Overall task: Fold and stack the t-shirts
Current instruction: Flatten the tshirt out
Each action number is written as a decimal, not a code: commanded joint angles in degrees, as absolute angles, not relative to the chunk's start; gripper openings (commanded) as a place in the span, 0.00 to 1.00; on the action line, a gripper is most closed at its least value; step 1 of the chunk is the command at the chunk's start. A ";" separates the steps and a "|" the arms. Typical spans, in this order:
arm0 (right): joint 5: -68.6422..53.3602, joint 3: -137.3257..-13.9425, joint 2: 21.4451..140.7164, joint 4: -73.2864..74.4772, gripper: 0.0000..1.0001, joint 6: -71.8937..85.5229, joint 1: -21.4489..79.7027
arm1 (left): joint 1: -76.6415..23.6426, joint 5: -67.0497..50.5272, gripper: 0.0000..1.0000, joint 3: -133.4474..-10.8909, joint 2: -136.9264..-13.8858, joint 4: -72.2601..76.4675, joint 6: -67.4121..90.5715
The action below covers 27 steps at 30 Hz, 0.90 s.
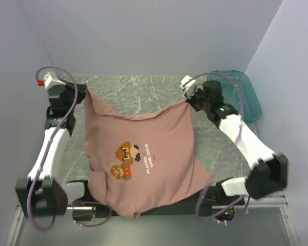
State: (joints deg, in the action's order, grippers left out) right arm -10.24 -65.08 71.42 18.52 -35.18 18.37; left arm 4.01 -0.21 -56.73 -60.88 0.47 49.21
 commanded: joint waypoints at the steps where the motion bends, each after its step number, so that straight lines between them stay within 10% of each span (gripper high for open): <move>1: -4.84 -66.70 82.73 2.74 0.00 -33.93 17.49 | 4.13 -0.18 0.00 -56.07 -68.44 13.61 46.94; 10: 7.29 -89.63 113.79 2.20 0.00 -32.08 16.35 | 3.60 -0.18 0.00 -75.74 -100.61 11.70 43.86; 27: 15.56 -106.52 126.39 4.04 0.00 -31.81 13.71 | 3.69 -0.52 0.00 -101.95 -122.07 5.80 43.24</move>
State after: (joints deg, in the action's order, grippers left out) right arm 12.97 -103.59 125.36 6.15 -32.40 14.66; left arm 3.77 0.82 -98.10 -120.73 5.28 43.72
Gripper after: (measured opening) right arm 0.010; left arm 0.013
